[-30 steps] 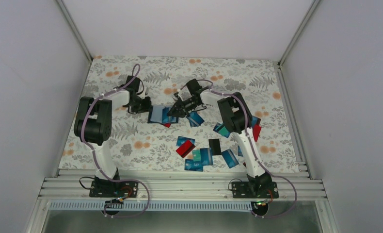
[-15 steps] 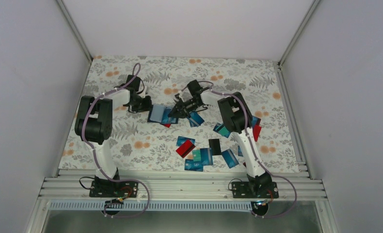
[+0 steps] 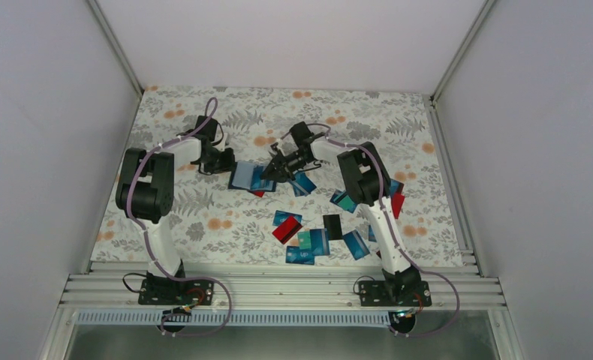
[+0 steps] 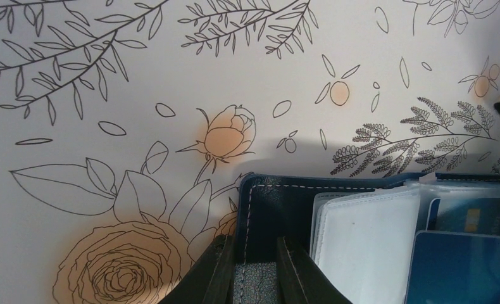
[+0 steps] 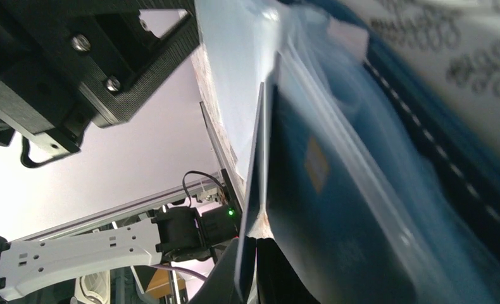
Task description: Put the credit cards into the card holder
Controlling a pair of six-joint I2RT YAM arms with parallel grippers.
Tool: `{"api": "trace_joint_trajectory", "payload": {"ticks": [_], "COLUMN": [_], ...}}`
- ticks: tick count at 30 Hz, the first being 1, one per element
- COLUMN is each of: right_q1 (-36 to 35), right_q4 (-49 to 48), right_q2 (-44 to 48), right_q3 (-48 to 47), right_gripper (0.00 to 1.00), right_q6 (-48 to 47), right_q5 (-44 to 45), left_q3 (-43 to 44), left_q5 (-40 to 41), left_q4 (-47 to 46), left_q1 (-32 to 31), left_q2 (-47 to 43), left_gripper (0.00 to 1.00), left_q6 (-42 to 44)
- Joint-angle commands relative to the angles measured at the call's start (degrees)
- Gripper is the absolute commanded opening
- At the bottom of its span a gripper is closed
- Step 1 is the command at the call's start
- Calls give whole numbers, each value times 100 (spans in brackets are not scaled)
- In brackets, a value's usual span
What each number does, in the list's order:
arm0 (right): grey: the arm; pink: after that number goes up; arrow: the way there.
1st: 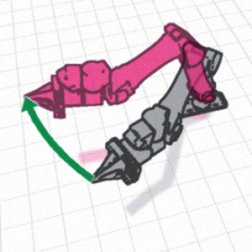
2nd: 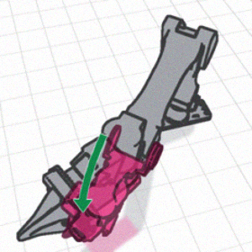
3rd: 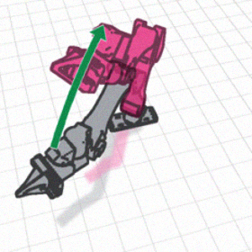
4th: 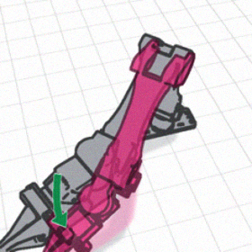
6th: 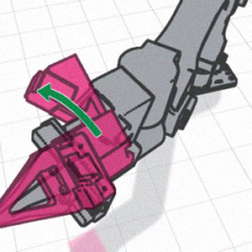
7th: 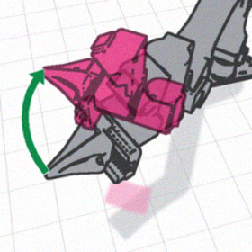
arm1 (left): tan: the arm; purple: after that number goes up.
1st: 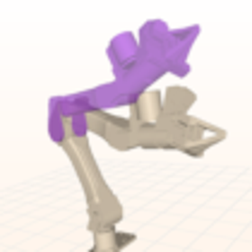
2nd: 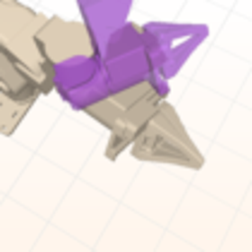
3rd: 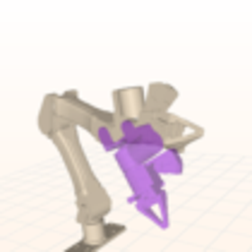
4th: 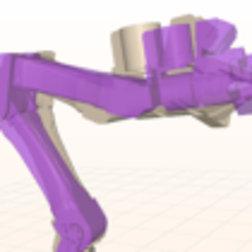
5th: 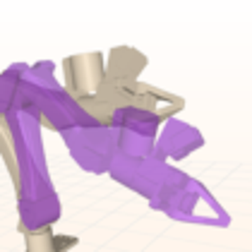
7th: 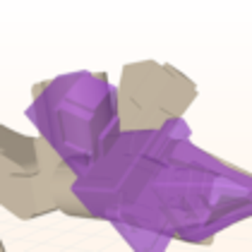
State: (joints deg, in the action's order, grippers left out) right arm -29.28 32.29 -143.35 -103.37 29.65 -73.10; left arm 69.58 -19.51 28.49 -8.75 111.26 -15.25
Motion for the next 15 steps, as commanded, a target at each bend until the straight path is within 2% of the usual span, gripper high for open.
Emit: {"api": "trace_joint_trajectory", "payload": {"ticks": [1,15], "right_q1": [17,-23], "right_q4": [-12,79], "right_q2": [-249,-485], "right_q3": [-399,-638], "right_gripper": [4,4], "right_q6": [155,295], "right_q5": [-77,7], "left_q3": [-120,-94], "left_q5": [113,104], "left_q4": [182,254], "left_q1": [-57,-155], "left_q2": [252,216], "left_gripper": [18,18], "left_q6": [29,4]}}
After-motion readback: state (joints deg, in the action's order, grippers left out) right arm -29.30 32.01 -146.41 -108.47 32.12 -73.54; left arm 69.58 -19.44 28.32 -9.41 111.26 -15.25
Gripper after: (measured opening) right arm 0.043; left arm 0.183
